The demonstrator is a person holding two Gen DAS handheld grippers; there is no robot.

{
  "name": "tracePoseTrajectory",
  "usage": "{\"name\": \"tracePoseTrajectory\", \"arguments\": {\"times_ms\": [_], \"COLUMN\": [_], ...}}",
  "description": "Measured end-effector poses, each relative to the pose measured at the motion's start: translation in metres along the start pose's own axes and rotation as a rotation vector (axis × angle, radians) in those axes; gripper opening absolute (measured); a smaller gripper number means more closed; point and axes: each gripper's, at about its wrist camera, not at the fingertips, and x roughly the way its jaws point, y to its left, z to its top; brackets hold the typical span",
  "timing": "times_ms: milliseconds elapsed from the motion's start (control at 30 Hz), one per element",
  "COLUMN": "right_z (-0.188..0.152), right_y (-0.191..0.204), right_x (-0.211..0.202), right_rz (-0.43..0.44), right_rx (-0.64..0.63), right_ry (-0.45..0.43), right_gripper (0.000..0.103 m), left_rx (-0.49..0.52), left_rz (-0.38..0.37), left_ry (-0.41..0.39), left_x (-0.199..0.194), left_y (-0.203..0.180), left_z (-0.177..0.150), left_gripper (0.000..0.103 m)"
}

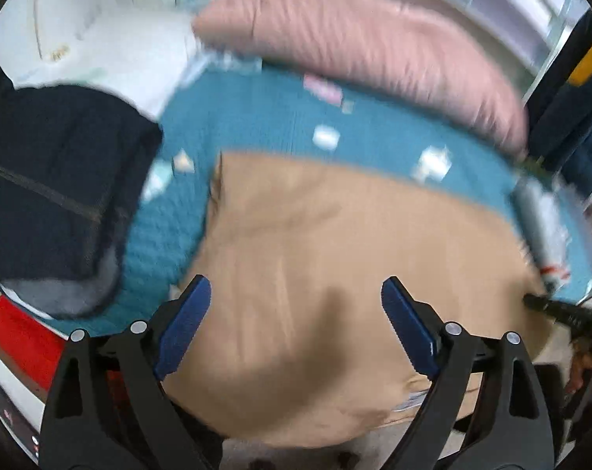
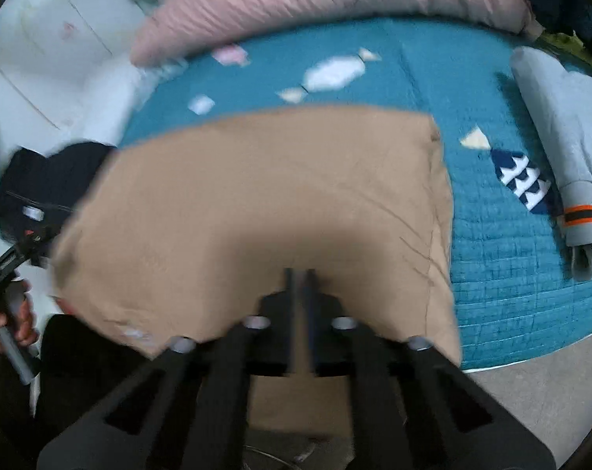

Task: Fold large clothes

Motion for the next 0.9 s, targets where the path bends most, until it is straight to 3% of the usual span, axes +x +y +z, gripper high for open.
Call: {"name": "tracePoseTrajectory", "arguments": {"times_ms": [67,133,267,367,467,567,633,700,733,800,900], "right_z": [-0.001,-0.005,0.007,0.042,0.075,0.106,0.114,0.111,0.109,0.113,0.109], "right_y": [-0.016,-0.026,-0.011,0.039,0.084,0.125,0.129,0.113,0.105,0.100,0.110], "right_x": [0.022,0.035,0.029,0.011,0.028,0.069,0.100,0.141,0.145,0.145,0.107], "right_rz": [-0.044,-0.061,-0.098,0.024,0.107,0.038,-0.038,0.004,0.013,0.040,0.045], "right_rx": [0.042,0.063,0.071,0.036,0.015,-0.040,-0.038,0.062,0.073,0.107,0.086], "right_ry": [0.049,0.085,0.086,-0.020,-0.034,-0.023,0.033,0.112,0.101,0.094,0.046], "right_gripper": [0.000,0.000,0.000,0.001,0.001,0.001,0.001,0.000,0.000,0.000,0.002], "left_rx": [-0.018,-0.067,-0.006,-0.046,-0.045,-0.040,-0.045,-0.040,-0.034,-0.032,-0.064], "left_rz": [0.017,-0.038,0.013,-0.026,-0.037,-0.048,-0.062,-0.065,-0.067,-0.069,-0.099], "left_ry": [0.098,0.151,0.115,0.117,0.121,0.123,0.117,0.104,0.105,0.104,0.089], "left_x": [0.028,0.047,0.051,0.054,0.057,0.057,0.054,0.053,0.054,0.055,0.052], "left_y": [0.001,0.006,-0.004,0.004,0.007,0.007,0.012,0.013,0.012,0.013,0.016], "left_z": [-0.012,-0.027,-0.031,-0.026,-0.024,-0.023,-0.023,-0.023,-0.022,-0.021,-0.019], "left_gripper": [0.089,0.089,0.089,0.090,0.090,0.091,0.091,0.091,0.091,0.091,0.091]}}
